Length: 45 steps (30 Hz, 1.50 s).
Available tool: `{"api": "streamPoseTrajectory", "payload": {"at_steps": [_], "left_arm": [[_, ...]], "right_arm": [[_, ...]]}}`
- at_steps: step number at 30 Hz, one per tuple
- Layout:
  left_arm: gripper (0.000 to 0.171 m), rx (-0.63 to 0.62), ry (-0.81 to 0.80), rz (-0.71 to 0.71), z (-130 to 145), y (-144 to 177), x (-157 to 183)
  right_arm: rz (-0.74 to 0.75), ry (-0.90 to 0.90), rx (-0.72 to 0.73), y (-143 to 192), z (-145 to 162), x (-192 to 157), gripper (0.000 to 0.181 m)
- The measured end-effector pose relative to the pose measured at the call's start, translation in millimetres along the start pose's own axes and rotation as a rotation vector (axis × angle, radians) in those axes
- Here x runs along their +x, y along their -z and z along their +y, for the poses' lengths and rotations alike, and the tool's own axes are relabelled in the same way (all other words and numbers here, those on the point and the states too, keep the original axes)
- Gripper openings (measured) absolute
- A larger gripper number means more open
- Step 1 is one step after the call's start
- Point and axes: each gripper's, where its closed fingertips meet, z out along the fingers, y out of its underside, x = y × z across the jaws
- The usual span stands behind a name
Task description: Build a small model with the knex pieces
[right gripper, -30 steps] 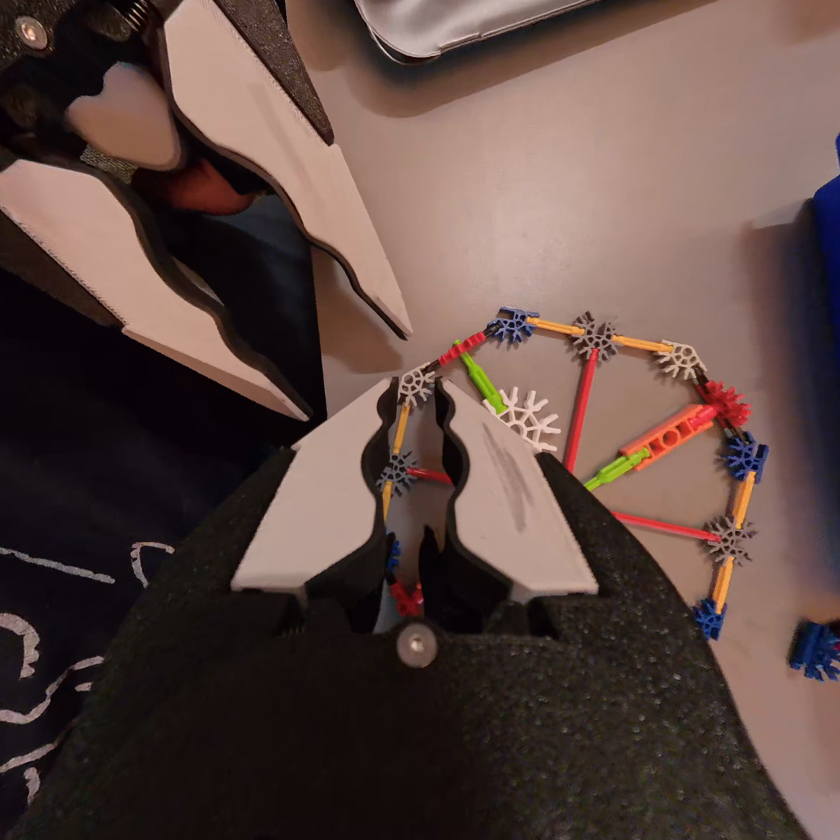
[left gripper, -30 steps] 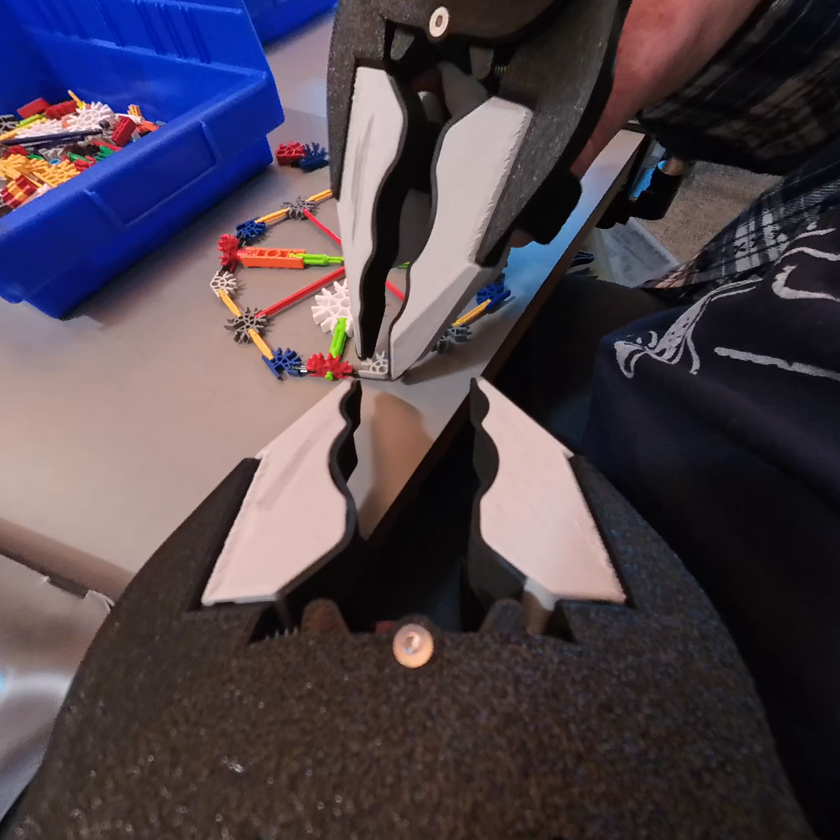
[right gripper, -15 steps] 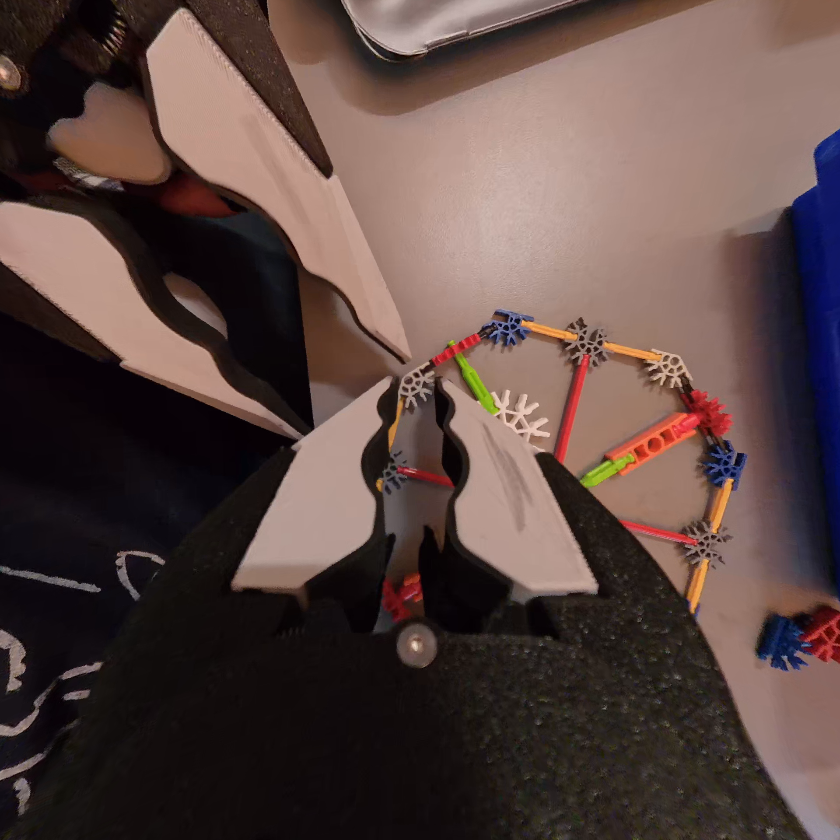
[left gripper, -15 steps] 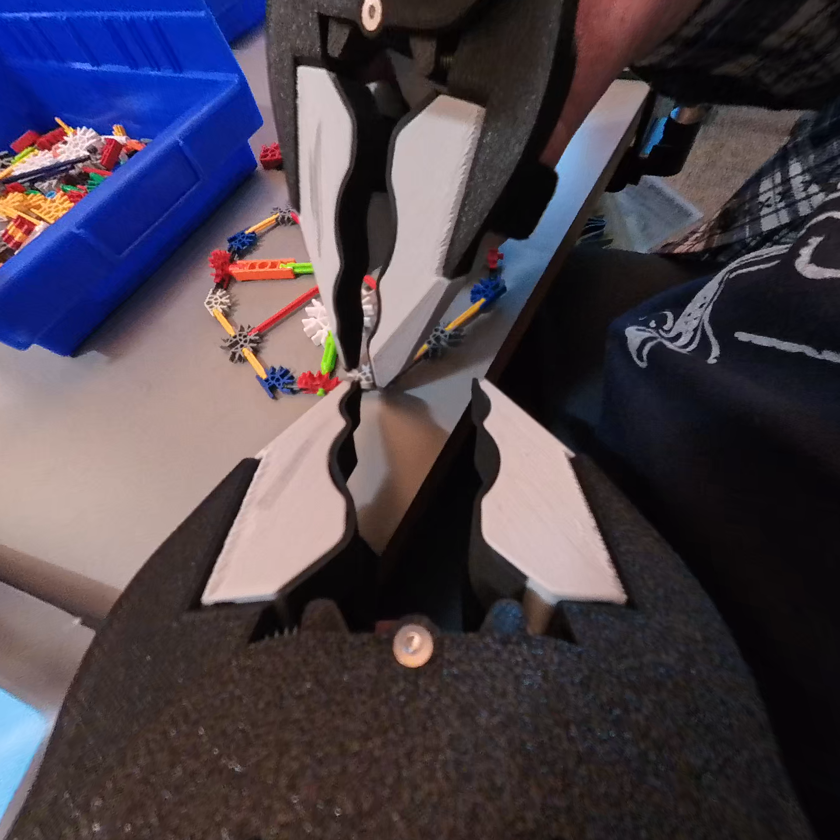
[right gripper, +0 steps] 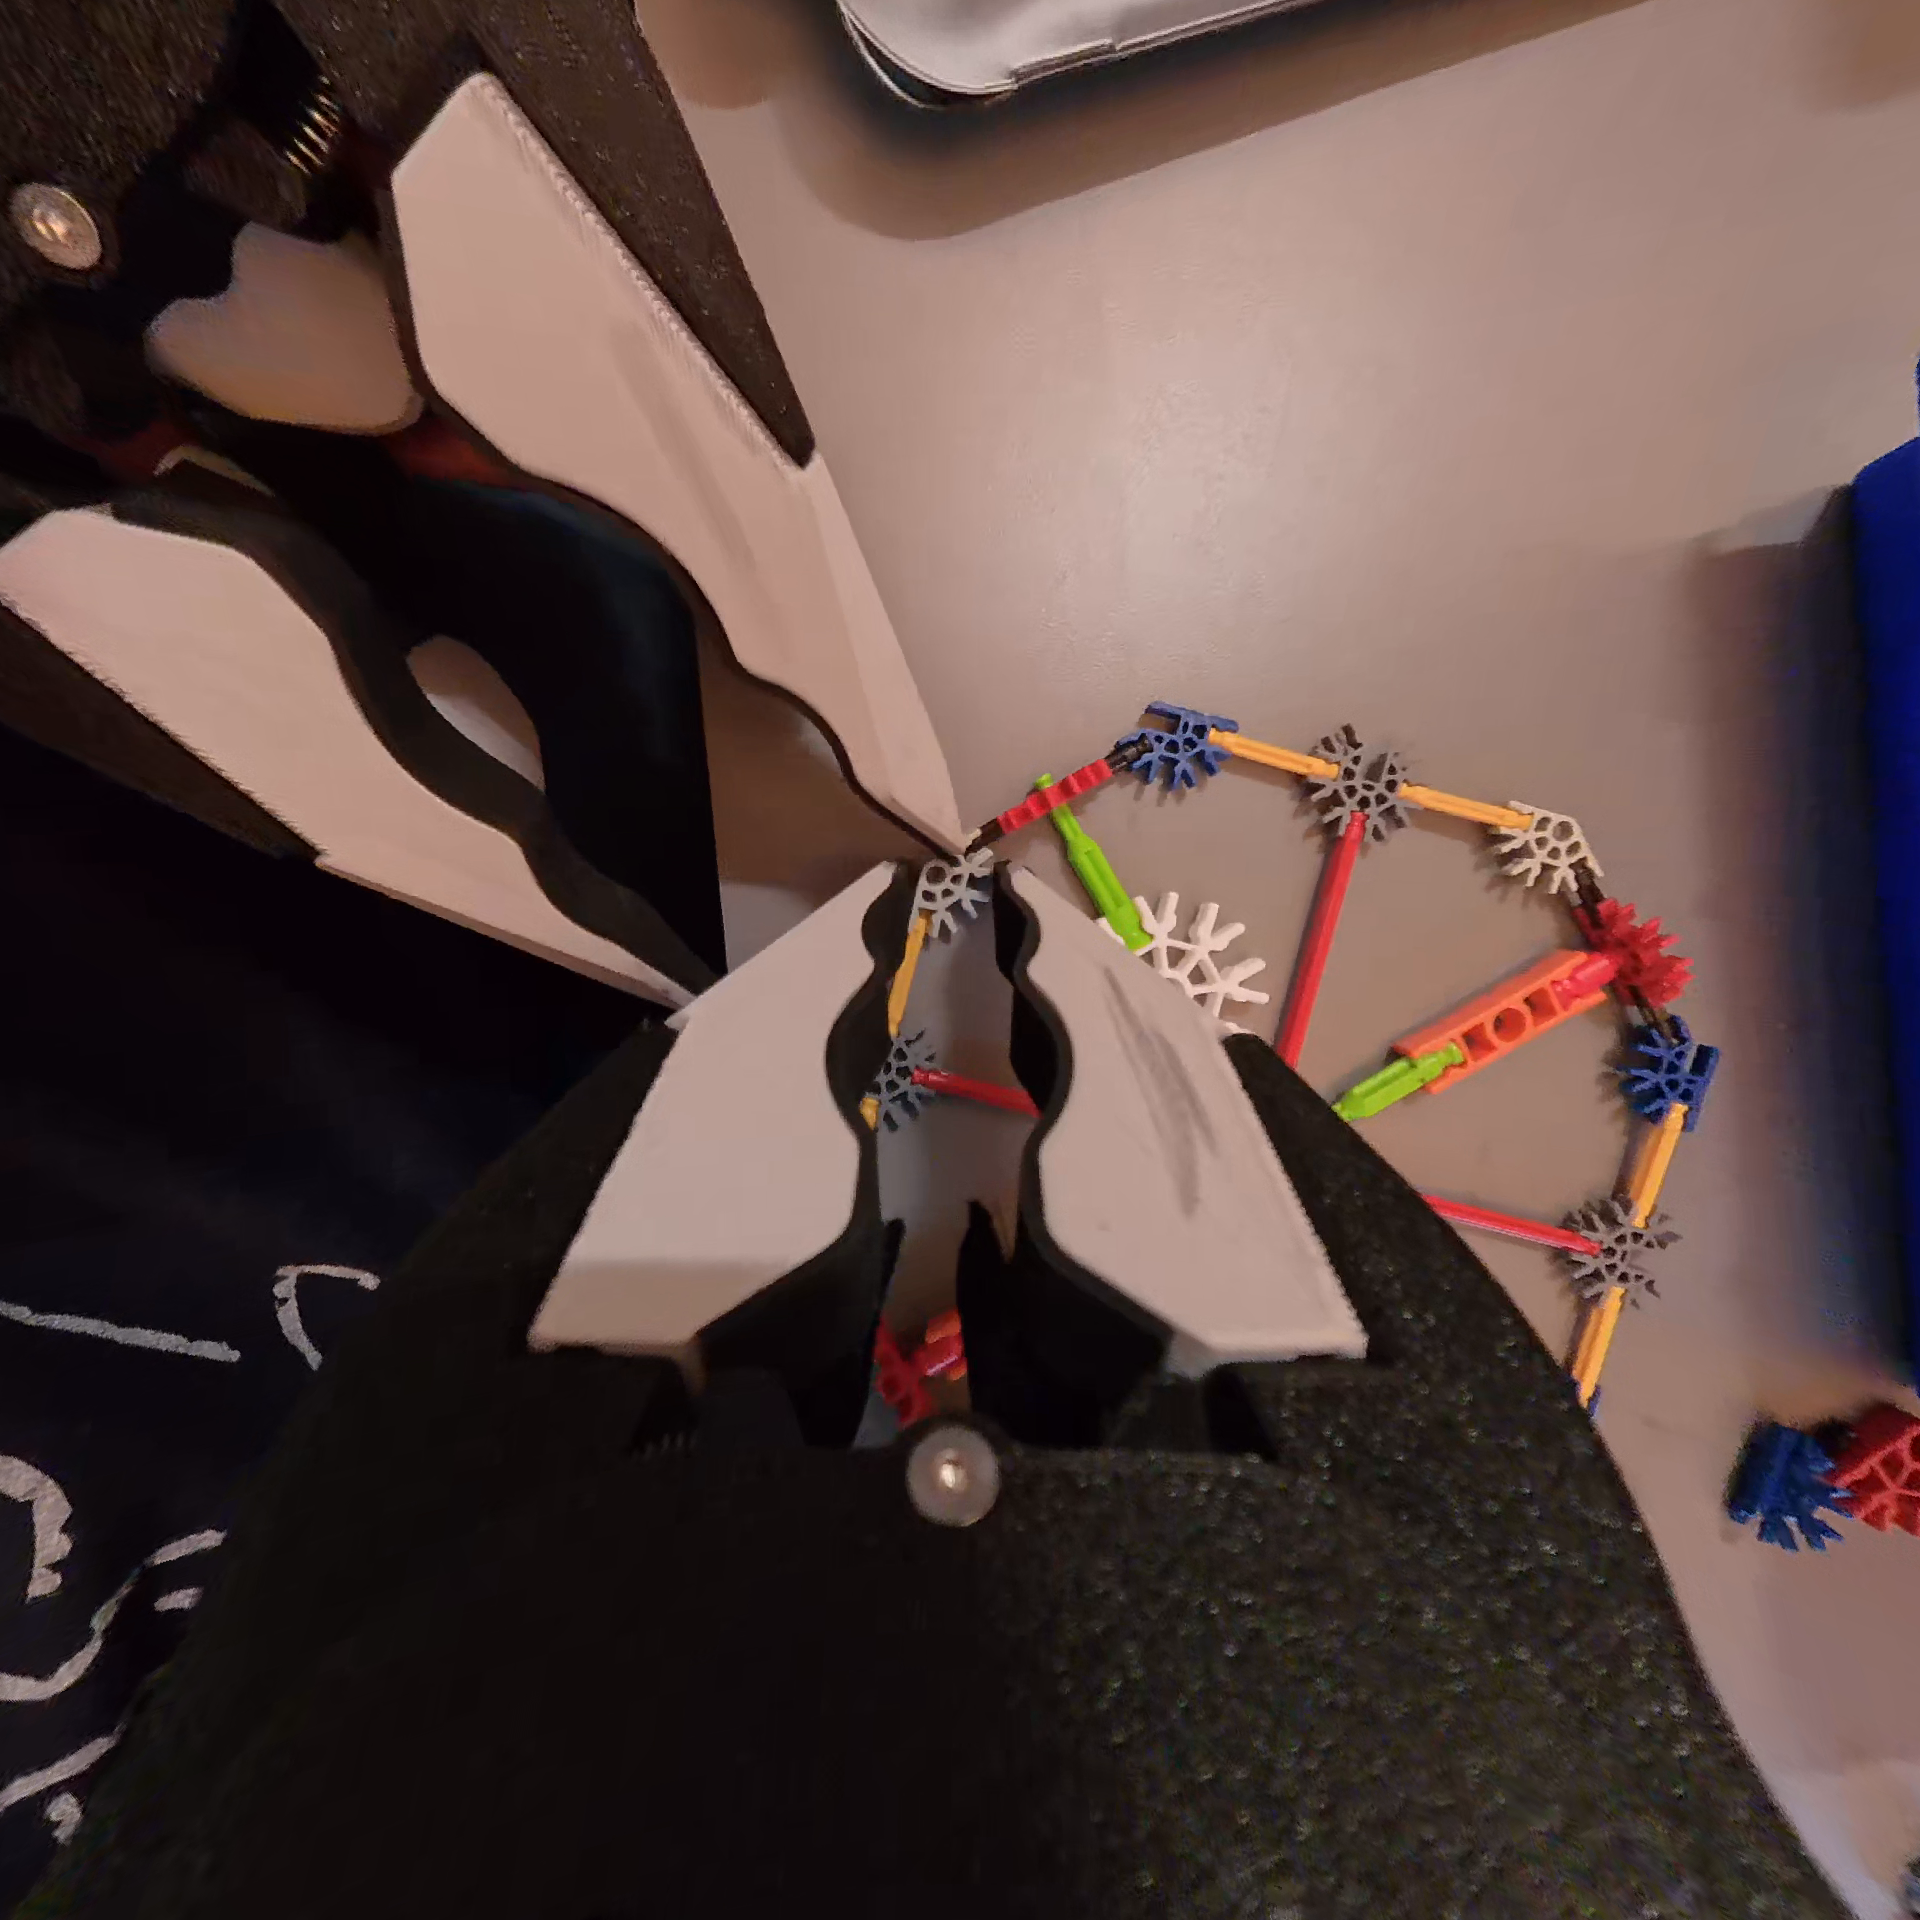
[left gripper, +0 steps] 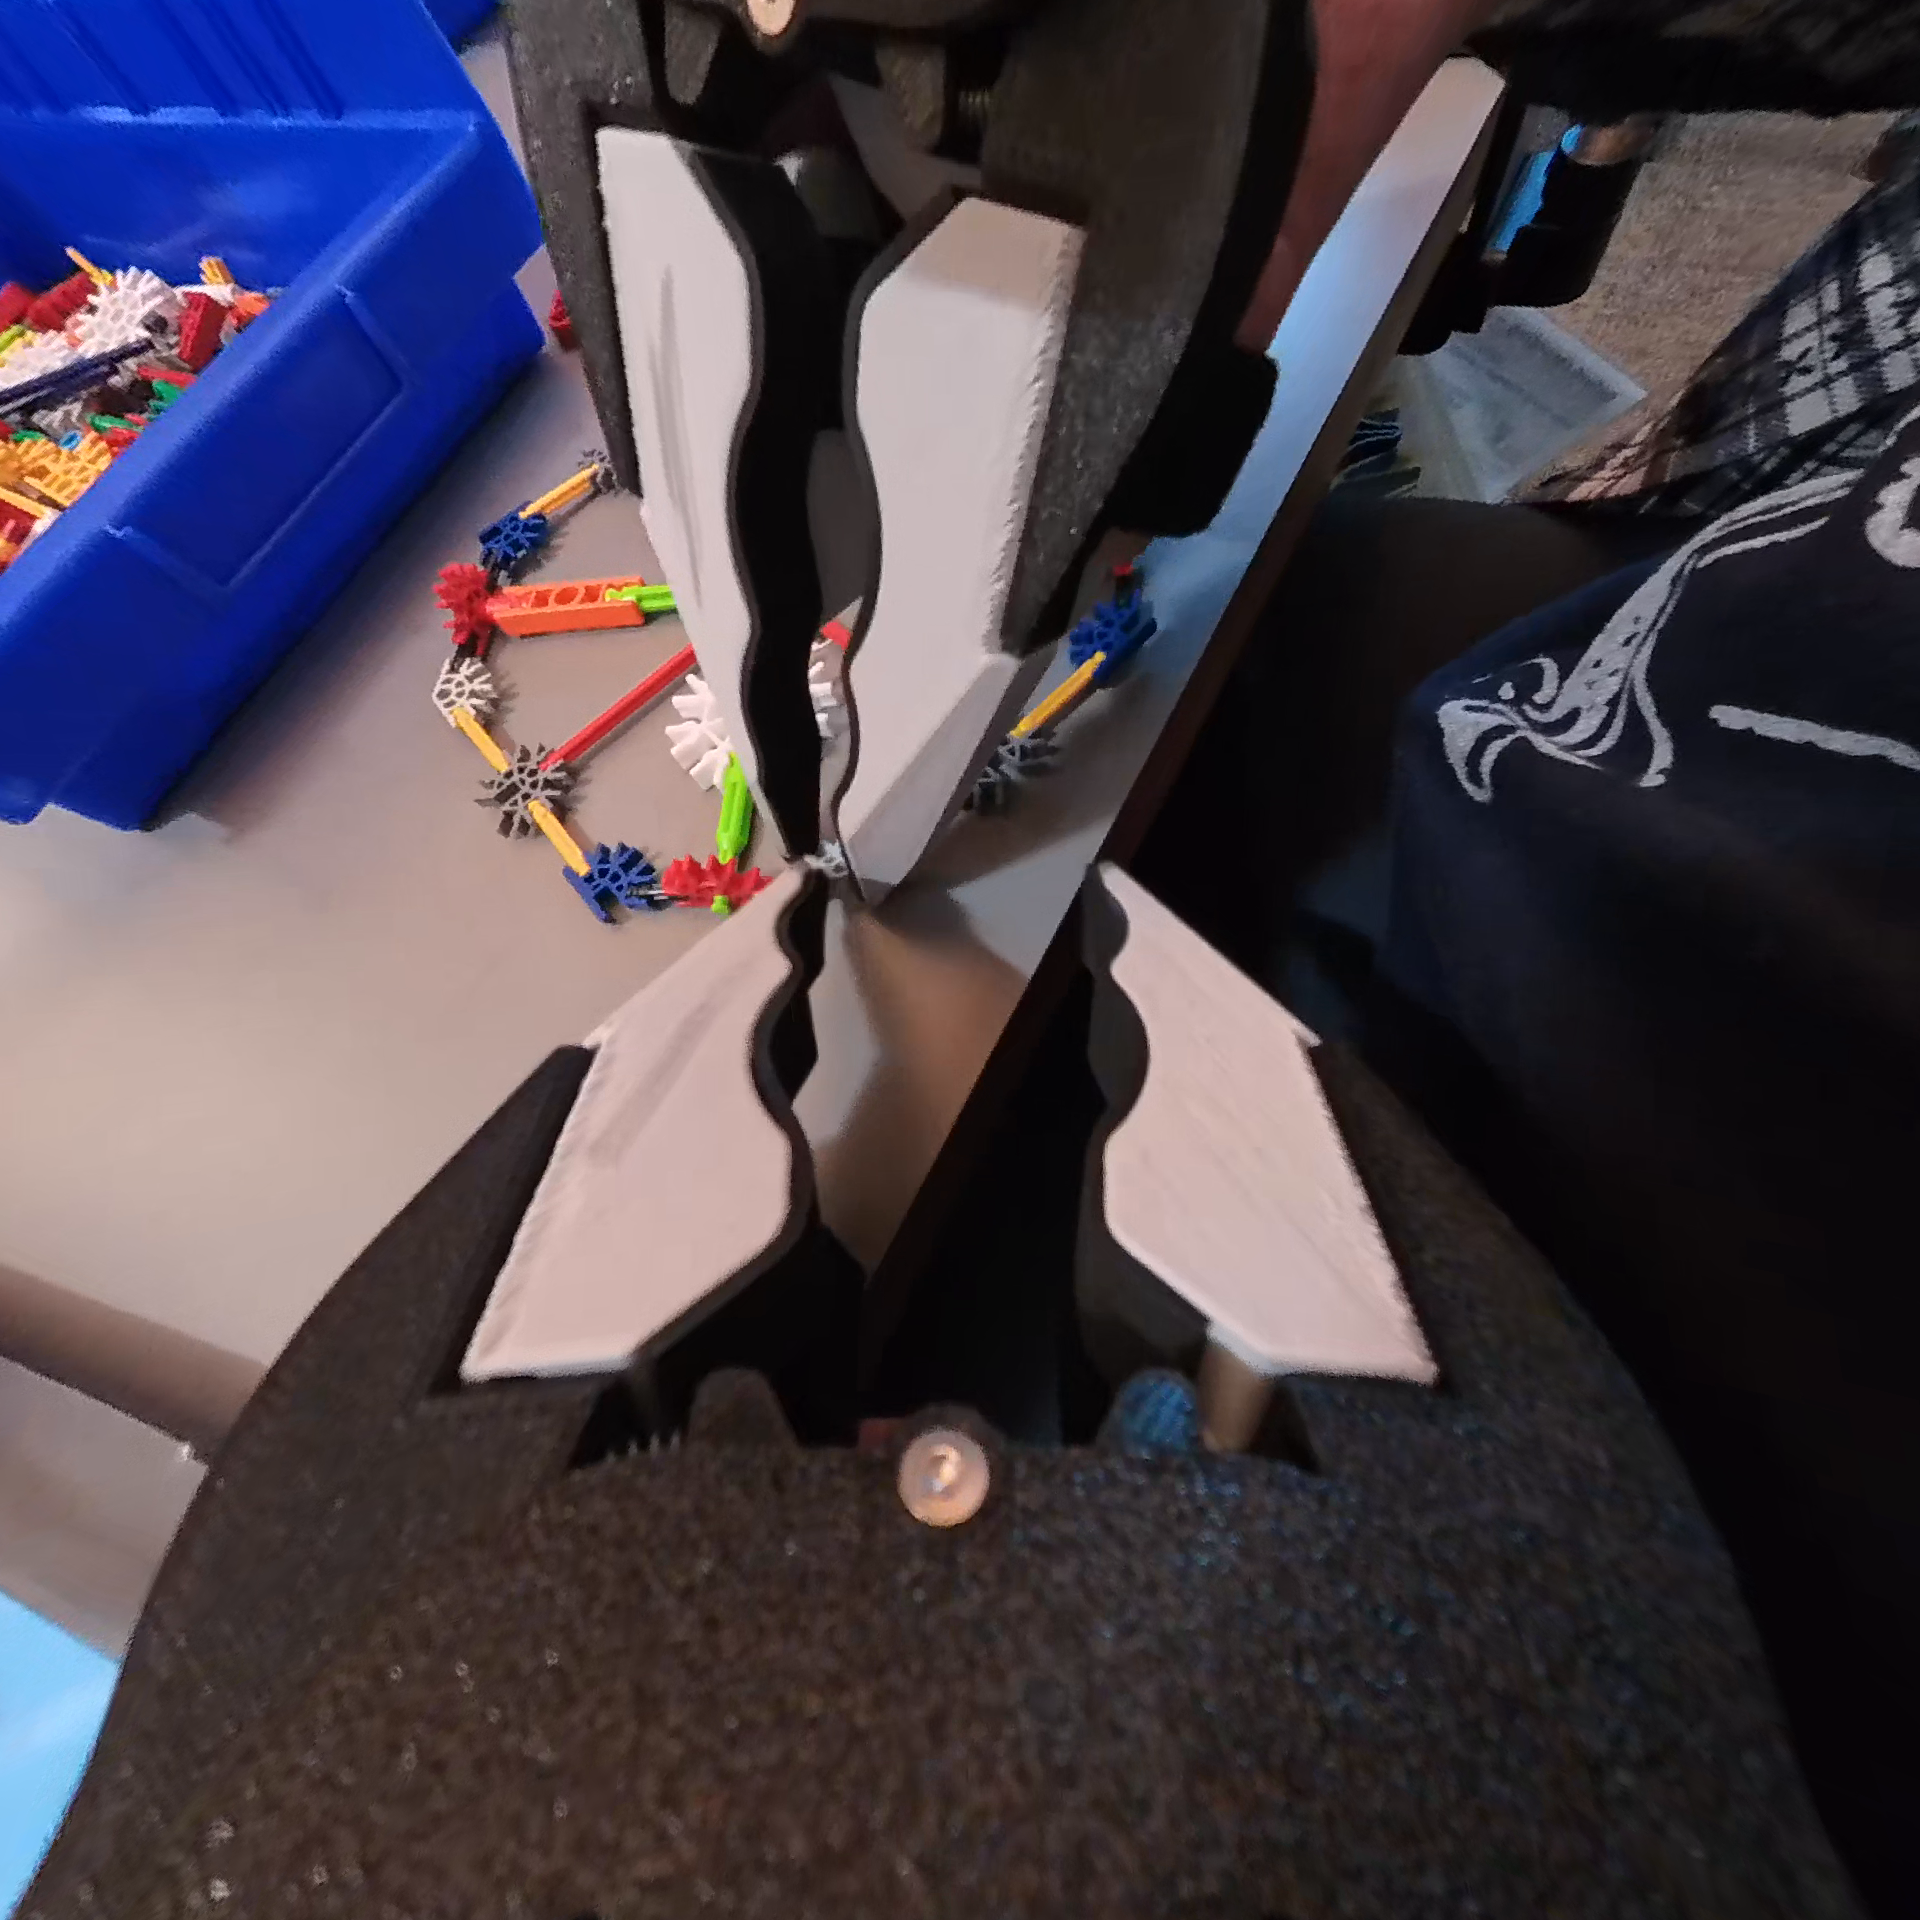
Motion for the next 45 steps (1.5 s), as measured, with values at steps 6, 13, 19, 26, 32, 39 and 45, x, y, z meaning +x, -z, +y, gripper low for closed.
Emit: {"api": "streamPoseTrajectory", "payload": {"at_steps": [6,13,19,26,32,39,45], "left_arm": [[0.049,-0.012,-0.004,-0.002,1.3,0.1,-0.1],[0.050,-0.023,-0.007,-0.011,4.0,0.0,-1.5],[0.050,-0.018,-0.016,-0.005,3.7,-1.5,-0.2],[0.051,-0.034,-0.030,-0.006,6.3,-1.8,-0.8],[0.052,-0.040,-0.029,-0.007,9.8,-0.7,-0.1],[0.051,-0.037,-0.013,-0.004,11.8,0.2,0.8],[0.050,-0.026,-0.010,0.000,9.6,-0.2,-0.7]], "right_arm": [[-0.012,0.002,0.001,0.0,-0.7,-0.4,0.018],[-0.005,-0.019,0.035,7.8,-1.6,2.7,0.023],[-0.005,0.004,0.039,8.1,-2.7,-0.7,0.010],[-0.023,-0.014,0.039,5.3,-1.1,1.7,0.008],[-0.031,0.020,0.010,4.5,-1.6,1.5,0.007],[-0.024,0.081,-0.054,2.7,-1.7,0.6,0.007],[0.006,0.142,-0.119,2.3,-1.2,0.1,0.006]]}}
